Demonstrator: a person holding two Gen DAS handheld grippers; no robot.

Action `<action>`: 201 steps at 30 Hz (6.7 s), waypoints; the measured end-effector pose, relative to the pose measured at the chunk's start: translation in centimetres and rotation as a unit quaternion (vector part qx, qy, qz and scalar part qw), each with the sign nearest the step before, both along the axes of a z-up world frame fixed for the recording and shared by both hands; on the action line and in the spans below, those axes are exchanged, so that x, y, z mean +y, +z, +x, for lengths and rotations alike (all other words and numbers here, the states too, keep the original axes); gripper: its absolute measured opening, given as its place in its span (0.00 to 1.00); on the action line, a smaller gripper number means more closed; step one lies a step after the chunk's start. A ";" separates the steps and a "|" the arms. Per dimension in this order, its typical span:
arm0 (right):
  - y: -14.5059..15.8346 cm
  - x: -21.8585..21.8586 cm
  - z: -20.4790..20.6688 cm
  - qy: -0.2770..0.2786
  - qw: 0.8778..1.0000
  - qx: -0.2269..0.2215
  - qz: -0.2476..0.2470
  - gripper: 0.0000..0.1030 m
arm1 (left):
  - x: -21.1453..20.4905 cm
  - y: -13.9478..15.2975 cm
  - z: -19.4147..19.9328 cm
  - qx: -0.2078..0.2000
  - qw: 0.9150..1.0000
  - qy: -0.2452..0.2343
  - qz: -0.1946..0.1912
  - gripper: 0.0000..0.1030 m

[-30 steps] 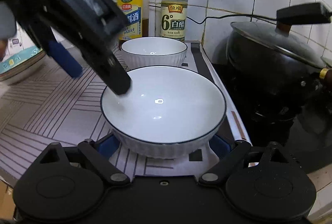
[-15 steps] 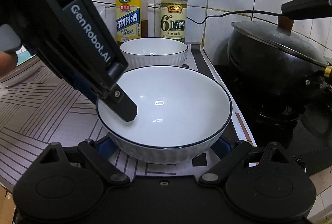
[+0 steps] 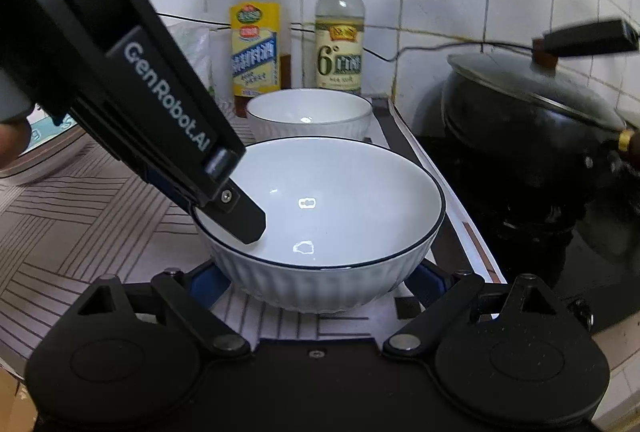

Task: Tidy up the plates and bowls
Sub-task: 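Lift the white bowl, carry it beside the plate stack, set down and open, then move both grippers to the white bowl by the bottles and close on its rim, then lift the second white bowl and carry it over the first bowl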

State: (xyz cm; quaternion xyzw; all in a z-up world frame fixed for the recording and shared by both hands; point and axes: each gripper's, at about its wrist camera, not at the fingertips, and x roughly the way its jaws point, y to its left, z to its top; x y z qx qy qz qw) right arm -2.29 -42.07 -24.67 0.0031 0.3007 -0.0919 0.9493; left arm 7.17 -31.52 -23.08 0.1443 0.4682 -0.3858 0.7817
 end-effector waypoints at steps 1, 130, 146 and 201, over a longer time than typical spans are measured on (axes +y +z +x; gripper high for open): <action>0.1 0.3 0.0 0.002 1.000 -0.001 0.000 0.92 | 0.5 0.3 0.0 -0.001 1.000 0.003 0.000 0.22; 1.0 -7.5 11.2 -0.207 0.936 0.035 0.284 0.12 | -2.7 -1.4 11.5 0.012 0.996 0.078 0.037 0.08; 6.6 -2.6 7.7 -0.153 0.943 0.011 0.294 0.14 | 4.4 4.4 8.5 0.017 0.992 0.116 0.035 0.07; 8.9 11.7 12.8 0.058 0.973 0.176 0.134 0.14 | 18.0 0.9 7.9 0.151 0.961 0.211 0.091 0.15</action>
